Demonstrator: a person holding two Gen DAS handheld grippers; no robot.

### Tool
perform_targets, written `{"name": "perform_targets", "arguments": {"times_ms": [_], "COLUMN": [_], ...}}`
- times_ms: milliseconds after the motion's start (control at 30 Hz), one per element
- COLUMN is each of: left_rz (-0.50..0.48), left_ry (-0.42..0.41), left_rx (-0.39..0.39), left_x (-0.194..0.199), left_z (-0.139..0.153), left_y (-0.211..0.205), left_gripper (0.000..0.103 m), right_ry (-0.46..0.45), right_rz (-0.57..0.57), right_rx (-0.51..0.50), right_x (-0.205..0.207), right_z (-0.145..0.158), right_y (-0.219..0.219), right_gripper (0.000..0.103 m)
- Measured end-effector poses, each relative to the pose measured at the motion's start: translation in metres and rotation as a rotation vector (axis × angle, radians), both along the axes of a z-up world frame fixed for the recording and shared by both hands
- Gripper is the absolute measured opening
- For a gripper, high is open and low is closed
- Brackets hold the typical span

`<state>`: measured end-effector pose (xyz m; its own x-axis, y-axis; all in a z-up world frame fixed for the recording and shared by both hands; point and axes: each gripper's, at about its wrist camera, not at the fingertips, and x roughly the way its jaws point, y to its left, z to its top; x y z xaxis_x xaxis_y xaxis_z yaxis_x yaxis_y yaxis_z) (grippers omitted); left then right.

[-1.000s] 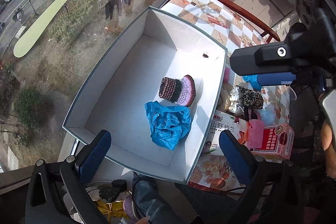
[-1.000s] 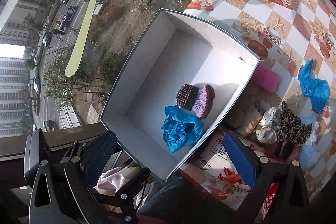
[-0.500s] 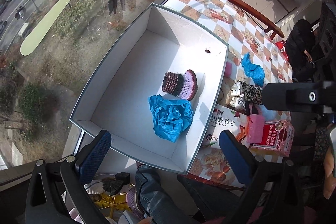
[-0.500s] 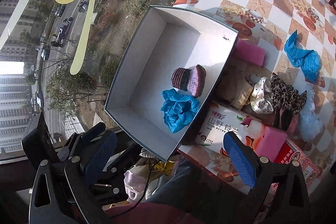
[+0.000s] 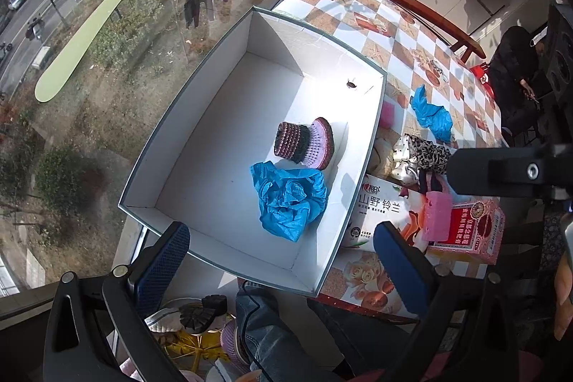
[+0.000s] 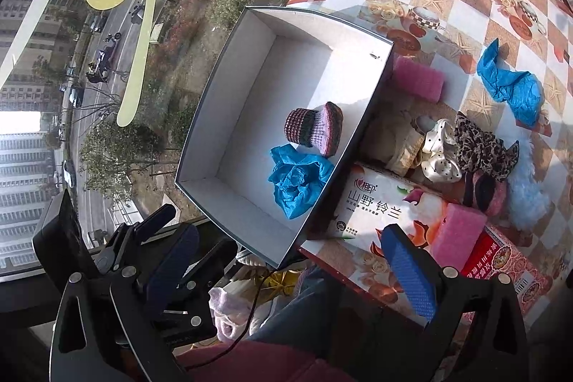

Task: Organize soft objects
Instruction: 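Withdraw both grippers from the box back toward the table pile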

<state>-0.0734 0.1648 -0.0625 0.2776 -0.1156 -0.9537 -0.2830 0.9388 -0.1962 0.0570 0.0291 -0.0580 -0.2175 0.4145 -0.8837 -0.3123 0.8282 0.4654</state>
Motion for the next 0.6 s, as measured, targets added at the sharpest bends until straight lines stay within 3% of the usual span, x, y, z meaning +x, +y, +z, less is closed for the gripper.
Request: {"name": "perform_targets", "arguments": {"times_ms": [600], "left_rz": [-0.004], "left_ry": [0.003], "left_rx": [0.023], "left_x": [0.0002], "left_z": [0.0009], "left_y": [-0.0025], "left_gripper": [0.103], "right_ry": [0.011], "right_rz": [-0.012], "right_rx": [0.005], "right_x": [0.0002], "right_z": [-0.0017], "right_y": [-0.0044], "right_gripper": [0.103]}}
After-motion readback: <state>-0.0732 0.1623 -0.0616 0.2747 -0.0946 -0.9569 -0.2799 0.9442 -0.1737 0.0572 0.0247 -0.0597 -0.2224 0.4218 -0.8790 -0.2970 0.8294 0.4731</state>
